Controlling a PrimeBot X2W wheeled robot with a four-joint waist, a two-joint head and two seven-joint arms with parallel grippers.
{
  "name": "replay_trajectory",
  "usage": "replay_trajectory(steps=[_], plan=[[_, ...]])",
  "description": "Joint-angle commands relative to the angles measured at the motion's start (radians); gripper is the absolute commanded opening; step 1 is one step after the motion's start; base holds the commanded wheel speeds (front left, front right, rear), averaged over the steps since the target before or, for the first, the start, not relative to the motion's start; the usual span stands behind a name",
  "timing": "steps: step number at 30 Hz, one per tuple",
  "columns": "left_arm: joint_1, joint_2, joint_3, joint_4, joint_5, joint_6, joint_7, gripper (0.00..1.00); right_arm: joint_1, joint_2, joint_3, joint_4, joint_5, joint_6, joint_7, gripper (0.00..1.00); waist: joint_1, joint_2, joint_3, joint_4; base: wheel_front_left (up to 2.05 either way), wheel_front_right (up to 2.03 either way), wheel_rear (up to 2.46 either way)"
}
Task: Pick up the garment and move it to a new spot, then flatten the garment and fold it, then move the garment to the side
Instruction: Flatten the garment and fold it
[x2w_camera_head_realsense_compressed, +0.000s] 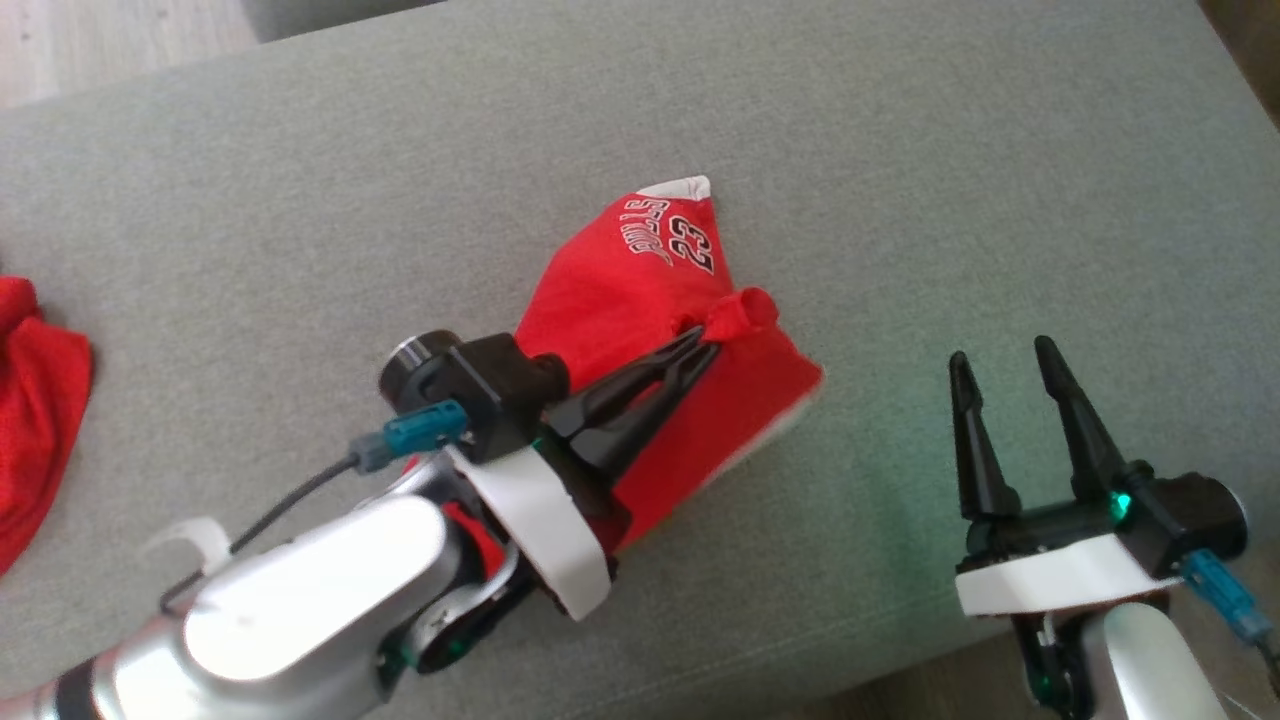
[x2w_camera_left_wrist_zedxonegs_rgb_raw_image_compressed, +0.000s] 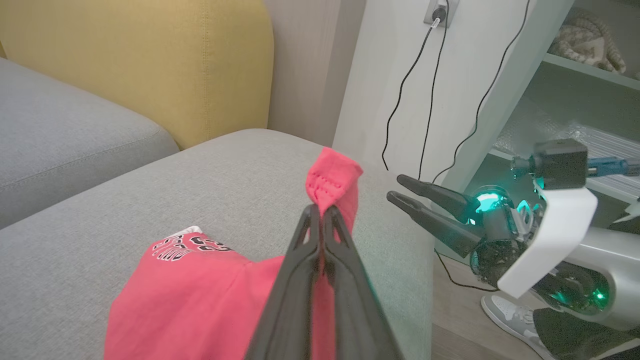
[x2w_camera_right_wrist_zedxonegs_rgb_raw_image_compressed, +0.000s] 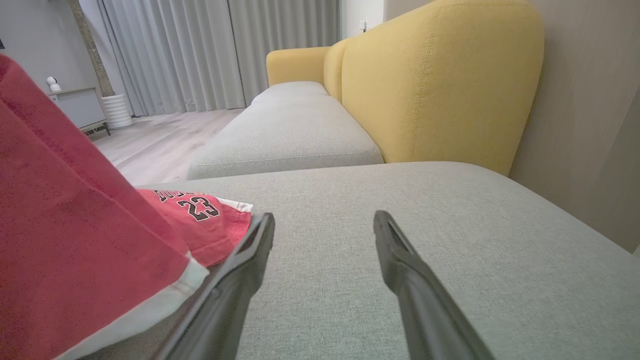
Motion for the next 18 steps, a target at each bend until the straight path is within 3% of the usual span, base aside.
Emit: replay_trajectory(steps=[1, 5, 7, 16, 18], plan=[[-0.038, 0.041, 0.059, -0.051, -0.001, 0.008, 0.013, 0.00, -0.017, -0.012, 0.030, -0.031, -0.003, -0.001, -0.006, 1.00, 0.0000, 0.0000, 0.009, -0.007, 0.00, 0.00, 0.00], [-0.090, 0.027, 0.062, -0.015, -0.004, -0.024, 0.035, 0.00, -0.041, -0.010, 0.053, -0.023, 0.004, -0.001, -0.006, 1.00, 0.0000, 0.0000, 0.028, -0.033, 0.00, 0.00, 0.00], [-0.129, -0.009, 0.060, 0.051, -0.005, -0.054, 0.039, 0.00, -0.054, -0.008, 0.067, -0.017, 0.008, -0.001, -0.006, 1.00, 0.0000, 0.0000, 0.042, -0.053, 0.00, 0.00, 0.00], [-0.313, -0.146, -0.032, 0.618, 0.143, -0.186, 0.000, 0.00, -0.115, 0.008, 0.124, 0.005, 0.030, -0.001, -0.006, 1.00, 0.0000, 0.0000, 0.128, -0.168, 0.00, 0.00, 0.00], [-0.320, -0.157, -0.037, 0.675, 0.157, -0.191, -0.021, 0.00, -0.118, 0.010, 0.130, 0.008, 0.031, -0.001, -0.006, 1.00, 0.0000, 0.0000, 0.132, -0.182, 0.00, 0.00, 0.00]])
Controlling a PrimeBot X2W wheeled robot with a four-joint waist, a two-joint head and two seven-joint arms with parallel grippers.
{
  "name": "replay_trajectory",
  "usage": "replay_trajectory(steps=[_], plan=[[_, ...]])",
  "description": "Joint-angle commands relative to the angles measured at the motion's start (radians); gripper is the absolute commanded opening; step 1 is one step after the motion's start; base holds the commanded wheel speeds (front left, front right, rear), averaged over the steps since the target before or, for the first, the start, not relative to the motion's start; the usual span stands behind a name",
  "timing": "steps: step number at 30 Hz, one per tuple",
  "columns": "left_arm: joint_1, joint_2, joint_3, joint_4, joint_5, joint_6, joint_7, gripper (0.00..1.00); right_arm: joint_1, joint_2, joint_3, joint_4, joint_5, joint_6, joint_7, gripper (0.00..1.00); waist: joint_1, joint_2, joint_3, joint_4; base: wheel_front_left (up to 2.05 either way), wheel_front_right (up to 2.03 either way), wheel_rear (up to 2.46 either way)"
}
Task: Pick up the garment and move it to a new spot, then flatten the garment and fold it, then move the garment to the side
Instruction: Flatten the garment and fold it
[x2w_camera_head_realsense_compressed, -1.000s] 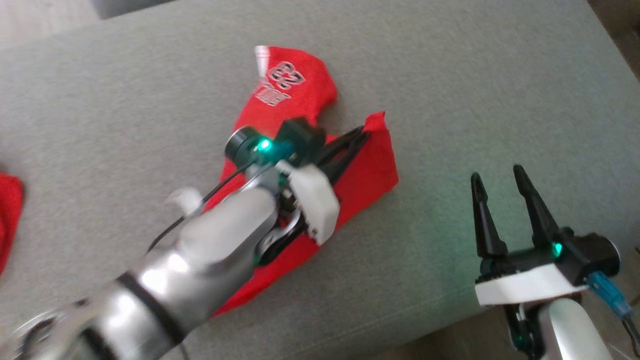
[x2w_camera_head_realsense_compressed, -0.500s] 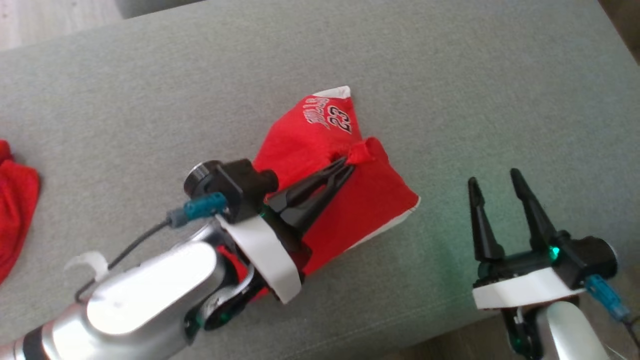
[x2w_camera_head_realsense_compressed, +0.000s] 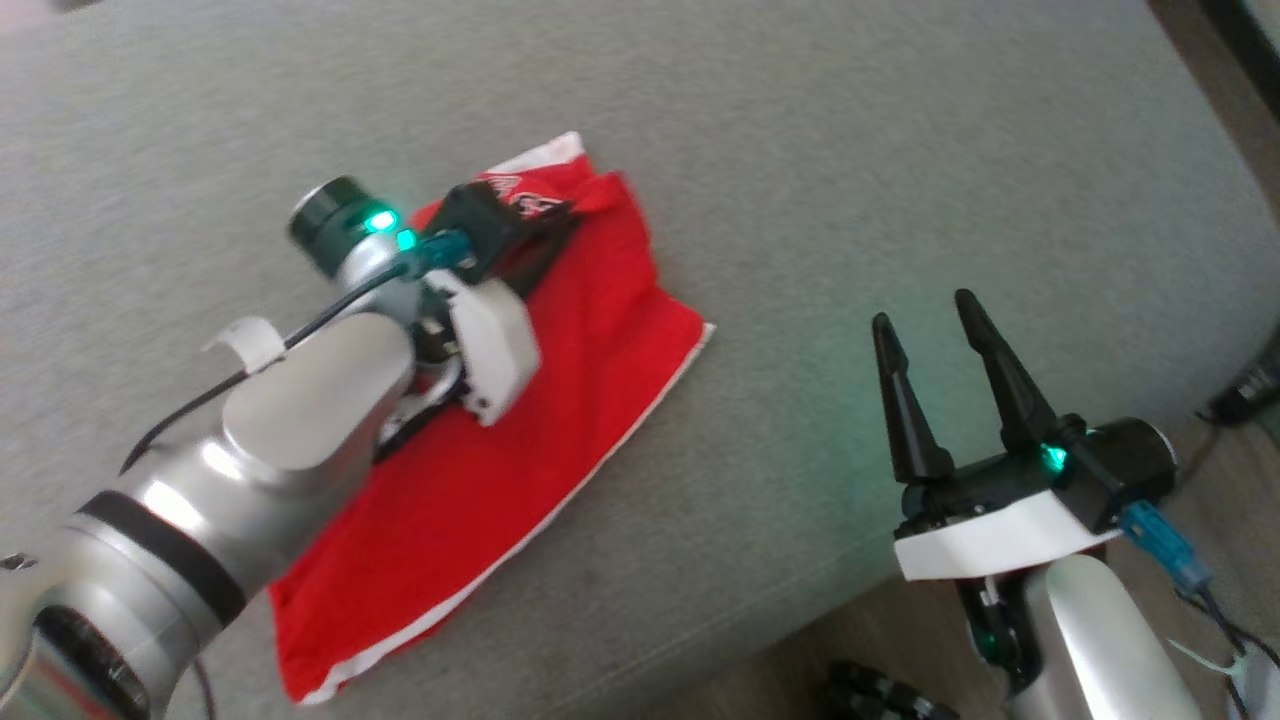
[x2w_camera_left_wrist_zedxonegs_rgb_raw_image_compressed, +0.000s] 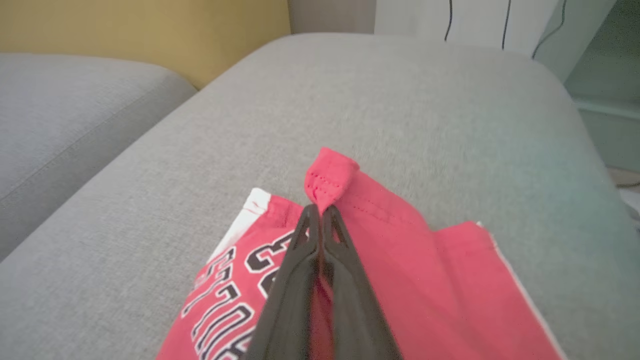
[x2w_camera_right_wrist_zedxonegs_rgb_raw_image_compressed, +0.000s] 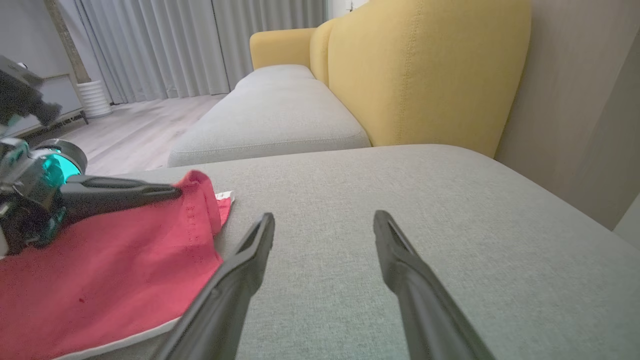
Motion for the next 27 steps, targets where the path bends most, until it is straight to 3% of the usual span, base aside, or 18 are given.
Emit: replay_trajectory(steps=[1, 5, 6, 8, 9, 10, 14, 18, 22, 27], plan=[[-0.049, -0.001, 0.027, 0.017, 0.020, -0.007, -0.019, 0.00, -0.021, 0.004, 0.024, -0.026, 0.005, -0.001, -0.006, 1.00, -0.0001, 0.0000, 0.028, -0.044, 0.00, 0.00, 0.00], [-0.084, -0.035, 0.018, 0.201, 0.082, 0.040, -0.059, 0.03, -0.020, 0.009, 0.023, -0.030, 0.006, -0.001, -0.006, 1.00, -0.0001, 0.0000, 0.048, -0.059, 0.00, 0.00, 0.00], [-0.088, -0.045, 0.017, 0.240, 0.087, 0.043, -0.061, 0.14, -0.020, 0.010, 0.023, -0.031, 0.005, -0.001, -0.006, 1.00, -0.0001, 0.0000, 0.050, -0.059, 0.00, 0.00, 0.00], [-0.089, -0.067, 0.016, 0.300, 0.092, 0.047, -0.069, 0.46, -0.016, 0.012, 0.022, -0.030, 0.003, -0.001, -0.006, 1.00, -0.0001, 0.0000, 0.046, -0.056, 0.00, 0.00, 0.00], [-0.089, -0.080, 0.016, 0.321, 0.096, 0.051, -0.074, 0.87, -0.013, 0.012, 0.020, -0.029, 0.001, -0.001, -0.006, 1.00, -0.0001, 0.0000, 0.043, -0.052, 0.00, 0.00, 0.00], [-0.086, -0.094, 0.021, 0.339, 0.094, 0.057, -0.079, 1.00, -0.010, 0.013, 0.016, -0.028, 0.000, -0.001, -0.006, 1.00, -0.0001, 0.0000, 0.040, -0.046, 0.00, 0.00, 0.00], [-0.082, -0.147, 0.039, 0.376, 0.106, 0.097, -0.088, 1.00, -0.009, 0.012, 0.009, -0.031, -0.011, -0.001, -0.006, 1.00, -0.0001, 0.0000, 0.021, -0.011, 0.00, 0.00, 0.00], [-0.067, -0.171, 0.112, 0.315, 0.111, 0.156, -0.090, 1.00, -0.012, 0.002, -0.003, -0.042, -0.023, -0.001, -0.006, 1.00, -0.0001, 0.0000, -0.008, 0.031, 0.00, 0.00, 0.00], [-0.012, -0.172, 0.219, 0.196, 0.117, 0.205, -0.090, 1.00, -0.009, -0.014, -0.024, -0.059, -0.033, -0.001, -0.006, 1.00, -0.0001, 0.0000, -0.042, 0.079, 0.00, 0.00, 0.00], [0.178, -0.144, 0.404, -0.049, 0.151, 0.265, -0.090, 1.00, 0.023, -0.042, -0.061, -0.069, -0.043, -0.001, -0.006, 1.00, -0.0001, 0.0000, -0.118, 0.156, 0.00, 0.00, 0.00]])
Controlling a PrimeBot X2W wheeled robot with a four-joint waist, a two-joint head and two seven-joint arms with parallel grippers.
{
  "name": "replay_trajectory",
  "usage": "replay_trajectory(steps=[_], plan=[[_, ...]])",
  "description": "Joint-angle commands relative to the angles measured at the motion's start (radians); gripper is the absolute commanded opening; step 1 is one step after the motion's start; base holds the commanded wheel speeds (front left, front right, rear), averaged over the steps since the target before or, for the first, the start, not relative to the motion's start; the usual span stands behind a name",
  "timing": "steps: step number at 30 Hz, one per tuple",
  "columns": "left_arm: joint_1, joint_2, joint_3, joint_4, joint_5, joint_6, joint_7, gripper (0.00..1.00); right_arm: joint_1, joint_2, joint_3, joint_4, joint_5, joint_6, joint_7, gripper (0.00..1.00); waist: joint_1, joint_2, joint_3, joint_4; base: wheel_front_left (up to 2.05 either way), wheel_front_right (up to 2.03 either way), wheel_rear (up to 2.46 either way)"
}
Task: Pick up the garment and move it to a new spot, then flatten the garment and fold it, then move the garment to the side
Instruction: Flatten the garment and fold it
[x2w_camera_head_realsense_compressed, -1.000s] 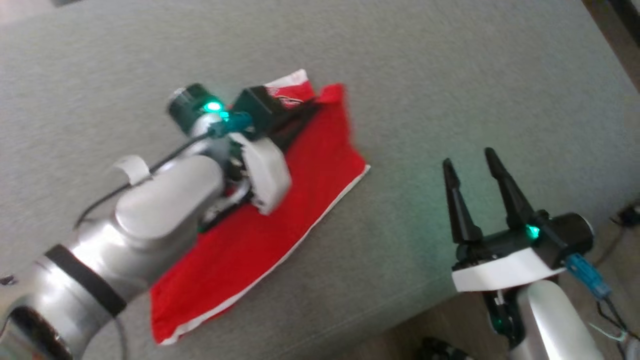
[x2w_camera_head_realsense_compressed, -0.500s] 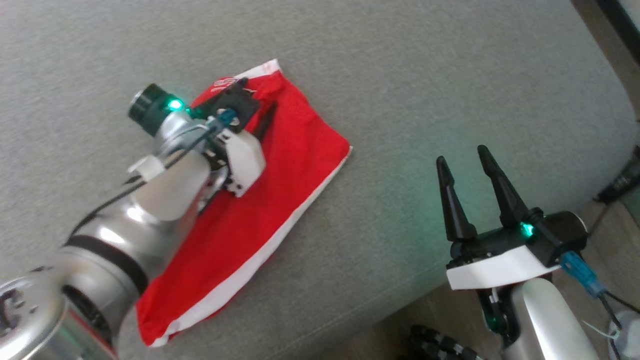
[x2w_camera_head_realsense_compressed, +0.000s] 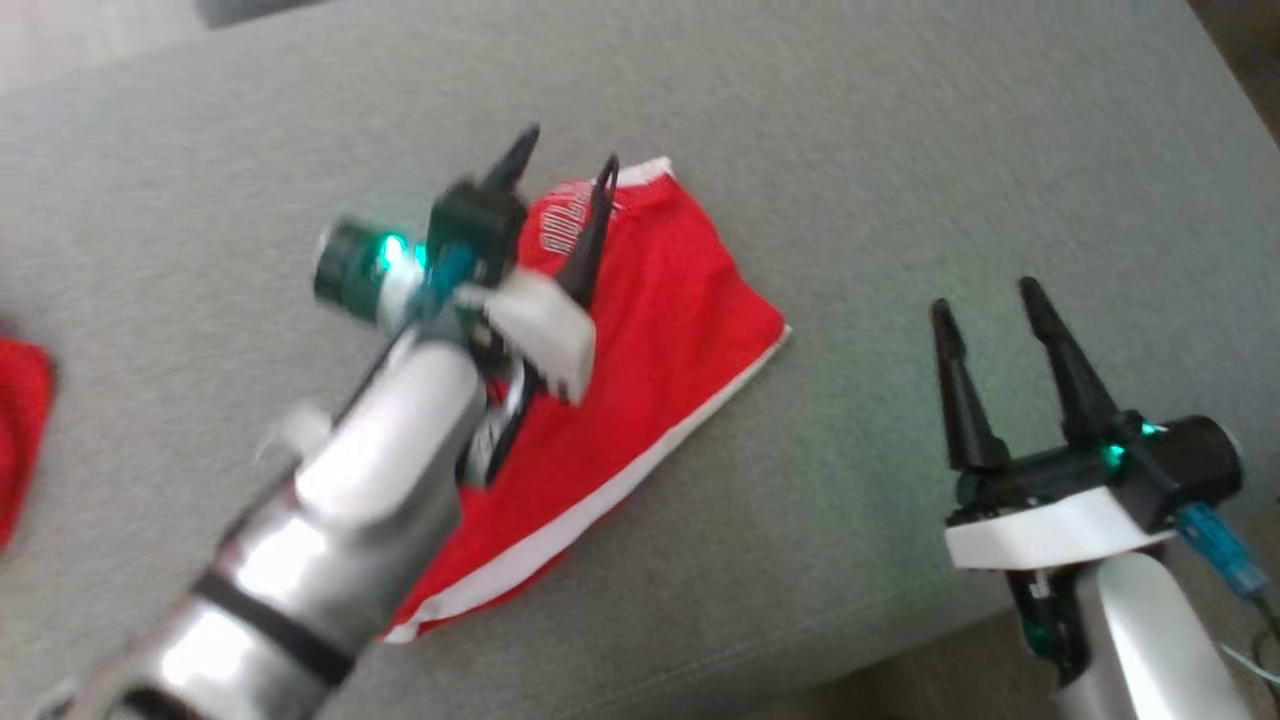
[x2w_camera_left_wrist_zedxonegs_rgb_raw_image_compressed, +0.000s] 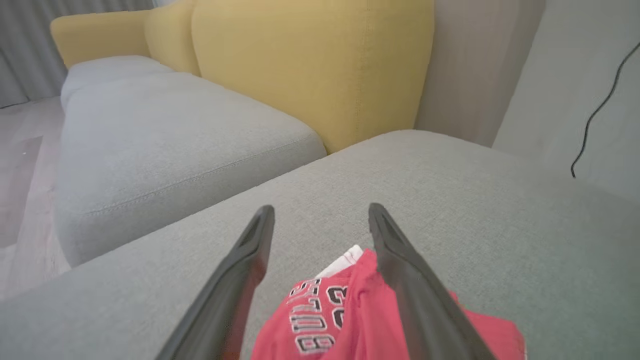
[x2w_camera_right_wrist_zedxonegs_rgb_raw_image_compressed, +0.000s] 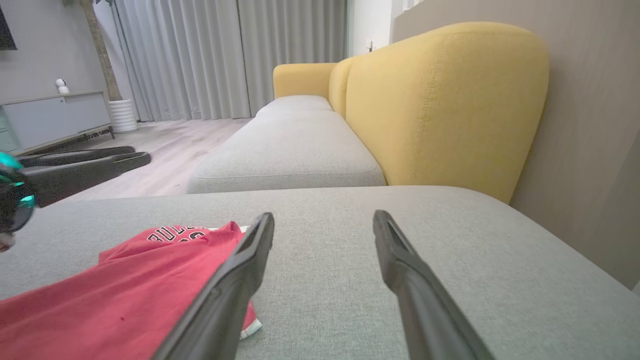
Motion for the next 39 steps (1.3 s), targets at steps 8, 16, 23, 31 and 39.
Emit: replay_trajectory(steps=[8, 16, 23, 31, 39], plan=[[0.331, 0.049, 0.231, -0.283, 0.061, 0.045, -0.008, 1.00, 0.087, -0.047, -0.052, -0.017, -0.015, -0.001, -0.006, 1.00, 0.0000, 0.0000, -0.144, 0.171, 0.00, 0.00, 0.00], [0.566, 0.053, 0.353, -0.385, 0.072, 0.027, -0.008, 1.00, 0.131, -0.048, -0.067, 0.016, -0.019, -0.001, -0.006, 1.00, 0.0000, 0.0000, -0.199, 0.249, 0.00, 0.00, 0.00], [0.740, 0.048, 0.457, -0.420, 0.131, -0.022, -0.008, 1.00, 0.162, -0.042, -0.079, 0.070, -0.022, -0.001, -0.006, 1.00, 0.0000, 0.0000, -0.247, 0.289, 0.00, 0.00, 0.00], [0.855, 0.010, 0.571, -0.445, 0.225, -0.081, -0.008, 1.00, 0.180, -0.029, -0.097, 0.139, -0.032, -0.001, -0.006, 1.00, 0.0000, 0.0000, -0.268, 0.303, 0.00, 0.00, 0.00], [0.881, -0.042, 0.669, -0.471, 0.302, -0.166, -0.008, 1.00, 0.185, -0.009, -0.099, 0.160, -0.025, -0.001, -0.006, 1.00, 0.0000, 0.0000, -0.266, 0.323, 0.00, 0.00, 0.00]])
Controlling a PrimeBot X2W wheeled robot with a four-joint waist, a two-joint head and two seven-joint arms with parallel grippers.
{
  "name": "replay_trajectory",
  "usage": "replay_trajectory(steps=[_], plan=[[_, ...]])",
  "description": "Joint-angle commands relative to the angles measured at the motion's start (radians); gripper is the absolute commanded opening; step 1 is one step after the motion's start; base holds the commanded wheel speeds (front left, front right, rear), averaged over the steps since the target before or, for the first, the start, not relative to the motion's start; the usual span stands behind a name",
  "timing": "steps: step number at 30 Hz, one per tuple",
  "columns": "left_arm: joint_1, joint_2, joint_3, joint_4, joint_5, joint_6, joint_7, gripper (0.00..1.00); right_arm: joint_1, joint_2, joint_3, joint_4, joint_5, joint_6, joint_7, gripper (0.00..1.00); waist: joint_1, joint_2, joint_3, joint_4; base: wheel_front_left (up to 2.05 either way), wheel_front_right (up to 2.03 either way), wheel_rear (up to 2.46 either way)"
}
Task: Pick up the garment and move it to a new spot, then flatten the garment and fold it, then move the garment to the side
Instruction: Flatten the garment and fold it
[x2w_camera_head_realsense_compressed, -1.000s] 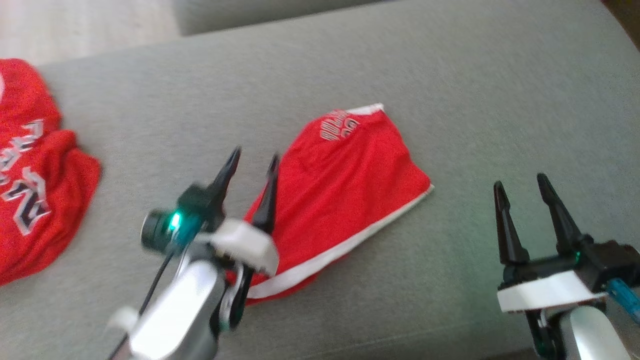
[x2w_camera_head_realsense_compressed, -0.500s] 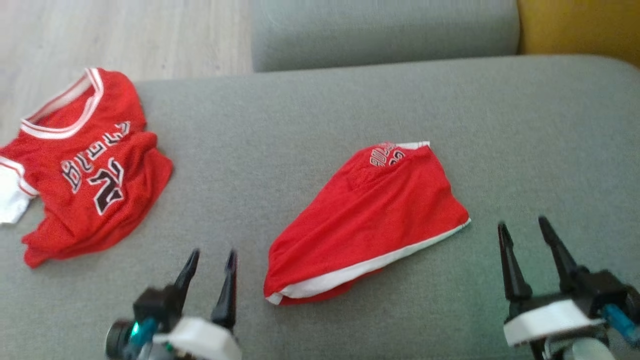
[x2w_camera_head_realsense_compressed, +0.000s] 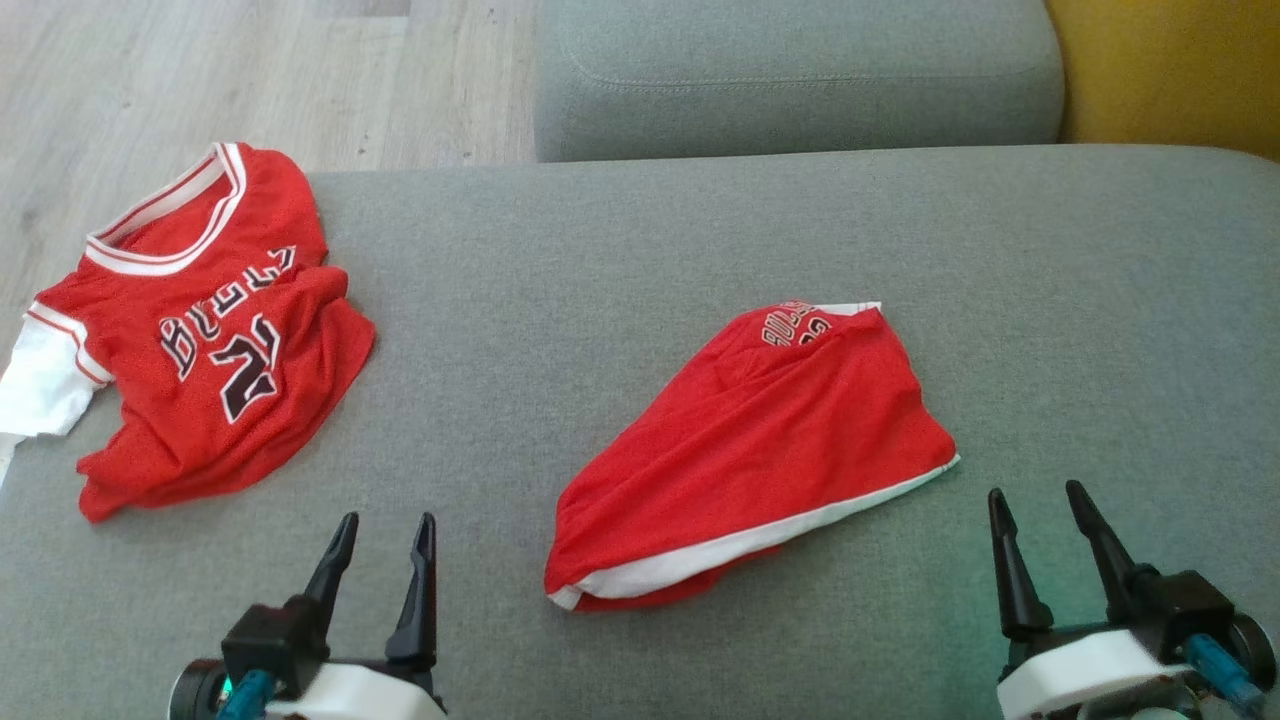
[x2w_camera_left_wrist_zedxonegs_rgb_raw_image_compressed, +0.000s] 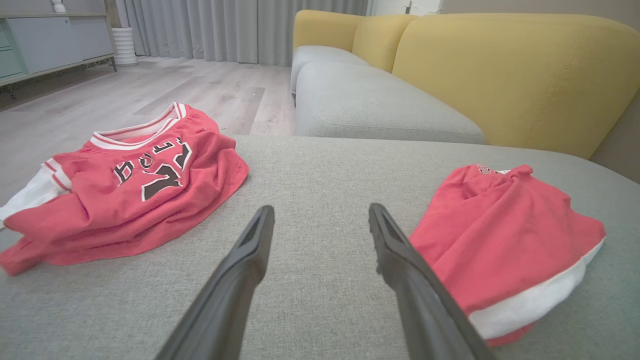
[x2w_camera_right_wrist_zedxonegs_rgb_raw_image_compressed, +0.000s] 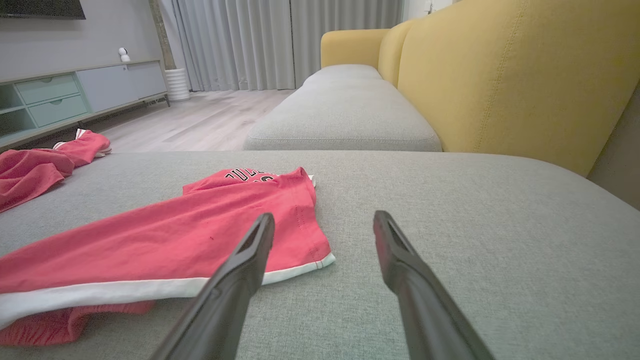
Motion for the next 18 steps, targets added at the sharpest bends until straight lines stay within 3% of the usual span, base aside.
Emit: replay_trajectory(steps=[1, 11, 15, 18], plan=[[-0.026, -0.010, 0.051, -0.035, 0.016, -0.014, -0.008, 1.00, -0.019, -0.002, 0.017, -0.024, 0.002, -0.001, -0.006, 1.00, 0.0001, -0.0001, 0.002, 0.002, 0.00, 0.00, 0.00], [-0.026, -0.050, 0.109, -0.006, 0.065, -0.081, -0.008, 1.00, -0.035, 0.005, 0.036, -0.011, 0.005, -0.001, -0.006, 1.00, 0.0001, -0.0001, 0.001, -0.004, 0.00, 0.00, 0.00], [-0.013, -0.061, 0.090, 0.062, 0.033, -0.111, -0.005, 1.00, -0.052, -0.005, 0.030, 0.013, 0.006, -0.001, -0.005, 1.00, 0.0001, -0.0001, -0.004, -0.010, 0.00, 0.00, 0.00], [-0.014, -0.063, 0.066, 0.077, 0.005, -0.129, 0.061, 1.00, -0.093, -0.020, 0.022, 0.039, -0.001, -0.001, 0.040, 1.00, 0.0001, -0.0001, -0.004, -0.012, 0.00, 0.00, 0.00]])
